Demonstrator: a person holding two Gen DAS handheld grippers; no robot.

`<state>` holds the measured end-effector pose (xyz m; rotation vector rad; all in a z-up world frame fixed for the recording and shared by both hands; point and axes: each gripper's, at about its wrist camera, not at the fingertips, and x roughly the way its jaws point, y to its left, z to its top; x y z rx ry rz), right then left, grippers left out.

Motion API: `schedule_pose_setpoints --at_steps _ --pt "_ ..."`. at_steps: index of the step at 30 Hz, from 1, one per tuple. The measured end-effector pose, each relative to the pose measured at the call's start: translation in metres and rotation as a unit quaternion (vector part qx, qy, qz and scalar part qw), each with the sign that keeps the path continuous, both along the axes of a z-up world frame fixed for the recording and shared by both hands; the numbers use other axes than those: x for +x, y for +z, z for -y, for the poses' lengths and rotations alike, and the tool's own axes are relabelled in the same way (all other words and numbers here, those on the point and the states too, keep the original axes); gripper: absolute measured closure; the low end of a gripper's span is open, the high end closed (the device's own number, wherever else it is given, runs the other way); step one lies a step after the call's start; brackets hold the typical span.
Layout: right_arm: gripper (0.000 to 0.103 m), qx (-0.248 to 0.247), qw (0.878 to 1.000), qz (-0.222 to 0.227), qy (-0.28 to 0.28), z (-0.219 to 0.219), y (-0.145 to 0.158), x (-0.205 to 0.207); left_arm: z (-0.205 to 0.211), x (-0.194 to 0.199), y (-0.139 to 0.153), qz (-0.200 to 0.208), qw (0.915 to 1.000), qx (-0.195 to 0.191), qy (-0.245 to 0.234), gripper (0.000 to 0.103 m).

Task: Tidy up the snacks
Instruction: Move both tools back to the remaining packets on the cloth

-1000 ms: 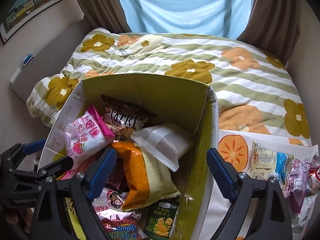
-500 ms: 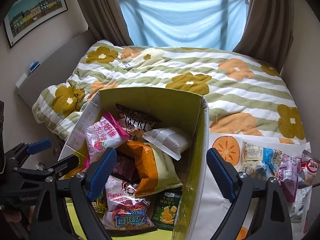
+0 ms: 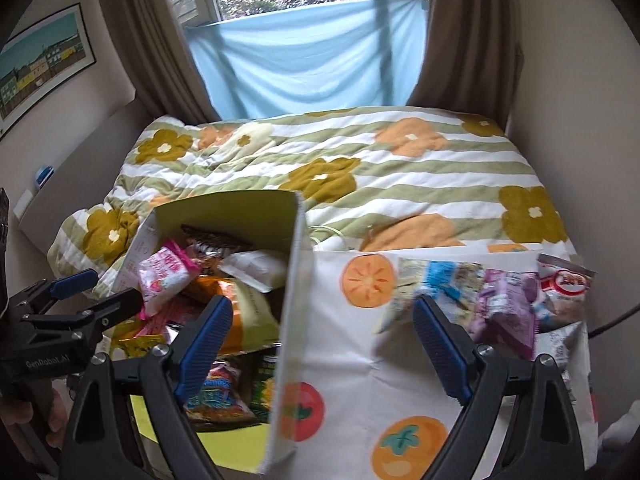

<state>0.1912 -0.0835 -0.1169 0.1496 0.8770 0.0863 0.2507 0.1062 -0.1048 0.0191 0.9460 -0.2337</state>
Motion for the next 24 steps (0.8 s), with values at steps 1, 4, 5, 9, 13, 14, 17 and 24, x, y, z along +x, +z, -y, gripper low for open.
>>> schedule_pose_setpoints --at_steps 1,4,5,9,13,14,17,24 --pt "0.014 0.0 1.0 0.001 -0.006 0.012 0.001 -0.003 0.012 0.0 0.003 0.004 1.0 -0.001 -0.004 0.005" --pt "0.014 0.003 1.0 0.004 -0.012 0.045 0.001 -0.009 0.05 0.001 0.007 0.007 0.9999 -0.005 -0.011 0.005" --pt "0.014 0.004 1.0 0.002 -0.011 0.056 0.001 -0.01 0.063 0.002 0.007 0.004 0.9999 -0.007 -0.012 0.005" --pt "0.014 0.003 1.0 -0.006 -0.007 0.101 -0.002 -0.017 0.122 0.003 0.007 -0.003 0.9996 -0.012 -0.027 0.005" --pt "0.014 -0.002 1.0 -0.014 -0.002 0.145 -0.007 -0.019 0.174 0.013 -0.001 -0.012 0.9994 0.0 -0.031 0.005" --pt "0.013 -0.003 1.0 -0.016 0.001 0.154 -0.009 -0.019 0.185 0.016 -0.004 -0.017 0.9994 0.0 -0.03 0.005" --pt "0.013 -0.005 1.0 -0.021 0.01 0.182 -0.015 -0.019 0.213 0.028 -0.014 -0.029 0.9992 0.007 -0.028 0.005" --pt "0.013 0.005 0.999 -0.044 -0.002 0.223 -0.039 -0.014 0.248 0.06 -0.048 -0.079 0.9956 0.04 -0.031 0.005"
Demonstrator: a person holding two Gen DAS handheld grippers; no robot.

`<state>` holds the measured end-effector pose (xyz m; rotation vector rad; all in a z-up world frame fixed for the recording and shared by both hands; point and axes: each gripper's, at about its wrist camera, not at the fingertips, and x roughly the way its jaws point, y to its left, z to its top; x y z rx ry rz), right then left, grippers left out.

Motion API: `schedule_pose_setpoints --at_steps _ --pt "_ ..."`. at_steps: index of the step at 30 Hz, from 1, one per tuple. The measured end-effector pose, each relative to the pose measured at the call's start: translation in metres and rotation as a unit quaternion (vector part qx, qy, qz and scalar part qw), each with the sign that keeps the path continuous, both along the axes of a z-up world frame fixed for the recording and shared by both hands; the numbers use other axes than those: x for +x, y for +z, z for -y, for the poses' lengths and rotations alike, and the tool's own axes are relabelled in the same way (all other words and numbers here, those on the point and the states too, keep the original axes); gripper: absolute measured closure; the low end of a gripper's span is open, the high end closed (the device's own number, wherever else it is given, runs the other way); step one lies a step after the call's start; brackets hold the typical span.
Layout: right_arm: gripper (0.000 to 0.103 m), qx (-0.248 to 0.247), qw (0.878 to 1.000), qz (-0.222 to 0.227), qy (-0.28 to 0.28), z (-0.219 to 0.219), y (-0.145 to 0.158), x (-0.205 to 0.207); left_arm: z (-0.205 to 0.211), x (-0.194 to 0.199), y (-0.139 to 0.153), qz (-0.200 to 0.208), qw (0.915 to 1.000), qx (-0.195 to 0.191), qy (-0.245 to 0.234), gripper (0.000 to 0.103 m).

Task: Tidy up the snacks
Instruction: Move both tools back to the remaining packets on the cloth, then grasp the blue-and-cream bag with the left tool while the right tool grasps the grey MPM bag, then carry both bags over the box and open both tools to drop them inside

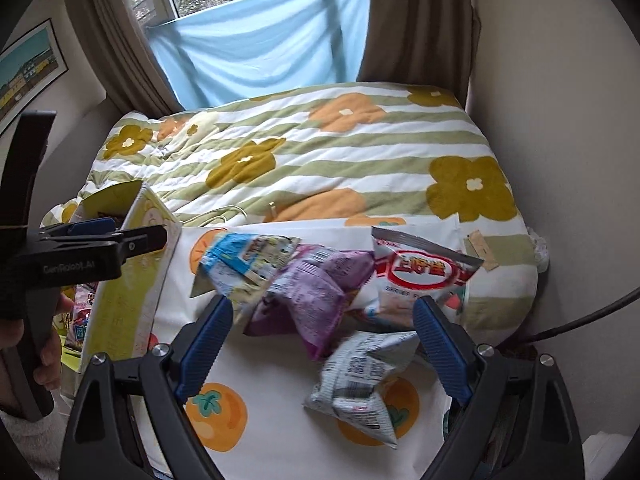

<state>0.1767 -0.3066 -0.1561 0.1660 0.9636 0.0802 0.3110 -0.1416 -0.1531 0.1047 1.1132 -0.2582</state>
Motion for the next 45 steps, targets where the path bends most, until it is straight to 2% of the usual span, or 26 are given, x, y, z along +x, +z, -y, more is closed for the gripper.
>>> schedule_pose_setpoints --at_steps 6,11,19,24,25,26,27,33,38,40,42,43,45 --pt "0.013 -0.003 1.0 -0.016 -0.018 0.016 -0.023 -0.002 0.006 0.026 -0.044 -0.058 0.9982 -0.001 -0.013 0.005" --pt "0.013 0.01 0.998 -0.058 -0.028 0.023 -0.049 -0.01 0.008 0.042 -0.071 -0.095 0.9951 -0.002 -0.026 0.005" --pt "0.013 0.027 0.993 -0.106 -0.047 0.022 -0.084 -0.021 0.01 0.063 -0.113 -0.157 0.9863 -0.02 -0.046 0.005" --pt "0.013 0.032 0.991 -0.122 -0.048 0.015 -0.095 -0.016 0.014 0.07 -0.131 -0.185 0.9805 -0.036 -0.054 0.005" --pt "0.013 0.03 0.991 -0.123 -0.048 0.014 -0.096 -0.014 0.015 0.07 -0.134 -0.191 0.9791 -0.04 -0.057 0.007" --pt "0.013 0.029 0.991 -0.125 -0.049 0.014 -0.098 -0.013 0.015 0.07 -0.136 -0.196 0.9777 -0.046 -0.06 0.018" --pt "0.013 0.029 0.99 -0.126 -0.05 0.015 -0.099 -0.011 0.015 0.07 -0.139 -0.201 0.9762 -0.051 -0.063 0.023" --pt "0.013 0.012 0.99 -0.133 -0.051 0.015 -0.107 -0.004 0.013 0.069 -0.138 -0.199 0.9757 -0.064 -0.065 0.029" --pt "0.014 0.005 0.99 -0.138 -0.04 0.012 -0.114 0.001 0.012 0.063 -0.132 -0.184 0.9785 -0.058 -0.072 0.033" --pt "0.018 0.004 0.99 -0.137 -0.035 0.01 -0.116 0.002 0.012 0.061 -0.128 -0.175 0.9806 -0.049 -0.072 0.033" --pt "0.03 -0.001 0.99 -0.136 -0.033 0.009 -0.117 0.002 0.011 0.059 -0.124 -0.17 0.9818 -0.046 -0.071 0.033" --pt "0.031 0.0 0.99 -0.138 -0.029 0.009 -0.118 0.003 0.01 0.059 -0.123 -0.169 0.9819 -0.048 -0.07 0.033" --pt "0.039 -0.001 0.99 -0.137 -0.027 0.009 -0.117 0.002 0.009 0.057 -0.12 -0.169 0.9819 -0.053 -0.068 0.033"
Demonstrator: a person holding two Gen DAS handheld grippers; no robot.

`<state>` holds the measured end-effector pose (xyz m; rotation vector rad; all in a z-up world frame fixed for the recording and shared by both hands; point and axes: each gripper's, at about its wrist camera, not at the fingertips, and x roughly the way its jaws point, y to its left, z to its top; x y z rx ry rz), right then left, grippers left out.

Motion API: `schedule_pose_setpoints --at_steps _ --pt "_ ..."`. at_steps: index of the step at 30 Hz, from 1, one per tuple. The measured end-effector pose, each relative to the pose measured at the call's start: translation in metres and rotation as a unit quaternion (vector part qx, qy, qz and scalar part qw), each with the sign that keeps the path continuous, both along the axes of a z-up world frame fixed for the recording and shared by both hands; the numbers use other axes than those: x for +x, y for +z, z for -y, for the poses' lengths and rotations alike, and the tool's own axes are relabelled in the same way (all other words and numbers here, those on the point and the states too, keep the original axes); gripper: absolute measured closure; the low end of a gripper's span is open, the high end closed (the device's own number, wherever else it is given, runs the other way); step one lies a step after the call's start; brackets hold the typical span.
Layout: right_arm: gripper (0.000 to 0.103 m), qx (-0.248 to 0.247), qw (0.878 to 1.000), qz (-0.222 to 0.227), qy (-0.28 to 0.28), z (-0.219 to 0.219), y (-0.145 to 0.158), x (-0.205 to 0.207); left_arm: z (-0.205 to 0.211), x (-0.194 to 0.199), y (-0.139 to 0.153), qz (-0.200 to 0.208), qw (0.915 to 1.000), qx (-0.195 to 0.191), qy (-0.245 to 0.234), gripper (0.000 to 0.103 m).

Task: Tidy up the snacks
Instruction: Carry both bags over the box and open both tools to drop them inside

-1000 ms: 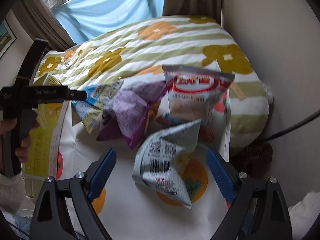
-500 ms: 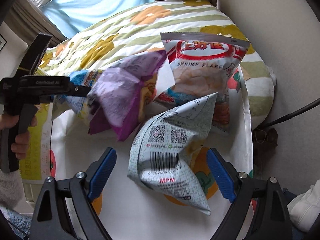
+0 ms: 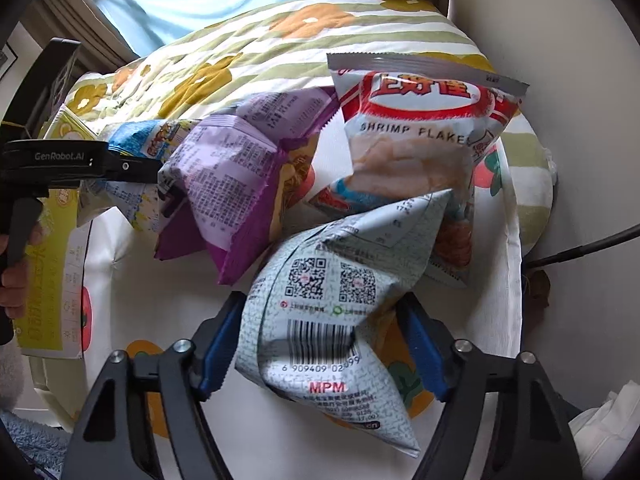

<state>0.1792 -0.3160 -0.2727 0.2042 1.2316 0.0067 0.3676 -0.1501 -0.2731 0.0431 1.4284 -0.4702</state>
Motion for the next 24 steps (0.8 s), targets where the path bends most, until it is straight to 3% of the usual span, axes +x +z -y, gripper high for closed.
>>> schedule_pose_setpoints --at_steps 12,24 --pt "0.044 -0.006 1.0 0.014 0.01 0.002 0.016 -0.022 -0.007 -0.028 0.034 0.029 0.9994 -0.01 0.016 0.033" --pt "0.044 -0.004 0.999 0.053 0.005 0.011 0.062 -0.056 -0.015 -0.064 0.092 0.081 0.9947 -0.041 0.048 0.033"
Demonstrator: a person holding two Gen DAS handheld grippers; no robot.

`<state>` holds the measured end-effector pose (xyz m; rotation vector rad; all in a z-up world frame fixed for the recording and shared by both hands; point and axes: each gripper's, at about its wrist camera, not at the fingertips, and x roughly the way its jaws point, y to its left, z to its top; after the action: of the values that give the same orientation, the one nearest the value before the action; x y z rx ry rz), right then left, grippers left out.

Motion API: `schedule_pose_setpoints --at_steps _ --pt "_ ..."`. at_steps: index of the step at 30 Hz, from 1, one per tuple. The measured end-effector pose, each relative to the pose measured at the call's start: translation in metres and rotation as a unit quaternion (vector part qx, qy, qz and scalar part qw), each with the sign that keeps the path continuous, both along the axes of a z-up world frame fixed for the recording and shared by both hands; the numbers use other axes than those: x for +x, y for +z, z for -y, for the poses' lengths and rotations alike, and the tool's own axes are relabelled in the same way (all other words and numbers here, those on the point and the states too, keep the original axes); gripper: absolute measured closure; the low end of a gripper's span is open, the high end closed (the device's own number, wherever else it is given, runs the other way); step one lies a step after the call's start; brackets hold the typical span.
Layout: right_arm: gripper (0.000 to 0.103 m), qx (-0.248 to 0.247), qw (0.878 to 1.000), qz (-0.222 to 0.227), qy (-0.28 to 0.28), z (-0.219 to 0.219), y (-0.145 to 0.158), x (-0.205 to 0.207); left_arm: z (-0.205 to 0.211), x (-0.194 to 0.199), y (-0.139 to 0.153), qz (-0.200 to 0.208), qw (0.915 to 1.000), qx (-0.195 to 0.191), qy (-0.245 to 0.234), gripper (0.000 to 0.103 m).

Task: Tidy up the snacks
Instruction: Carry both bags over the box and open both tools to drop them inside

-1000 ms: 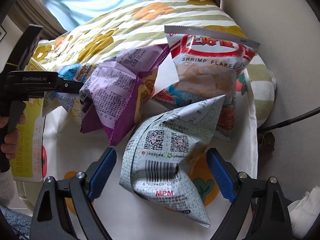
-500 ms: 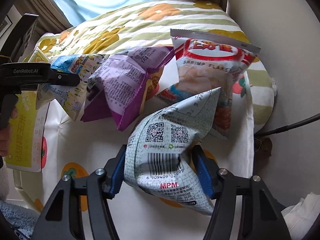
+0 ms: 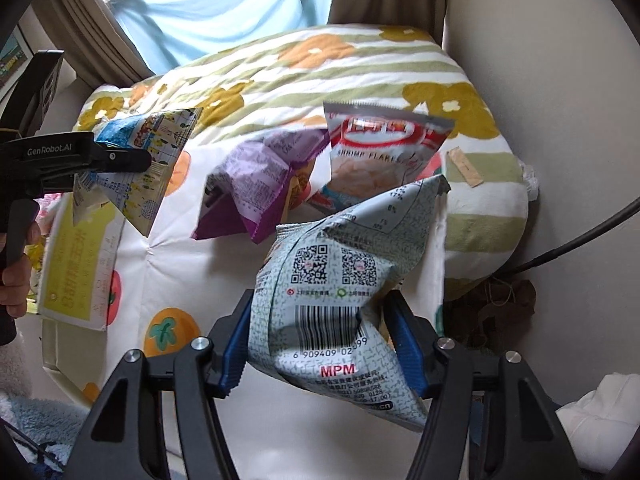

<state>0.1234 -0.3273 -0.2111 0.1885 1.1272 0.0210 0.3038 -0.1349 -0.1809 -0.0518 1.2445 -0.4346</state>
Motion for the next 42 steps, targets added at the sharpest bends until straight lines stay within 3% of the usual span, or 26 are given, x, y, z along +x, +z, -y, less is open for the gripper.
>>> schedule_pose_setpoints --at_steps 12,21,33,42 --pt "0.044 0.017 0.993 0.075 0.094 -0.03 0.054 0.02 -0.049 -0.033 0.075 0.081 0.994 0.0 0.074 0.033" --pt "0.044 0.04 0.977 0.117 0.176 -0.097 0.087 0.049 -0.135 -0.044 0.102 0.114 0.9844 -0.005 0.135 0.033" --pt "0.044 0.058 0.965 0.14 0.216 -0.227 0.114 0.08 -0.254 -0.011 0.099 0.108 0.9829 0.017 0.148 0.033" --pt "0.044 0.052 0.972 0.106 0.205 -0.308 0.097 0.102 -0.299 0.042 0.066 0.069 0.992 0.01 0.105 0.03"
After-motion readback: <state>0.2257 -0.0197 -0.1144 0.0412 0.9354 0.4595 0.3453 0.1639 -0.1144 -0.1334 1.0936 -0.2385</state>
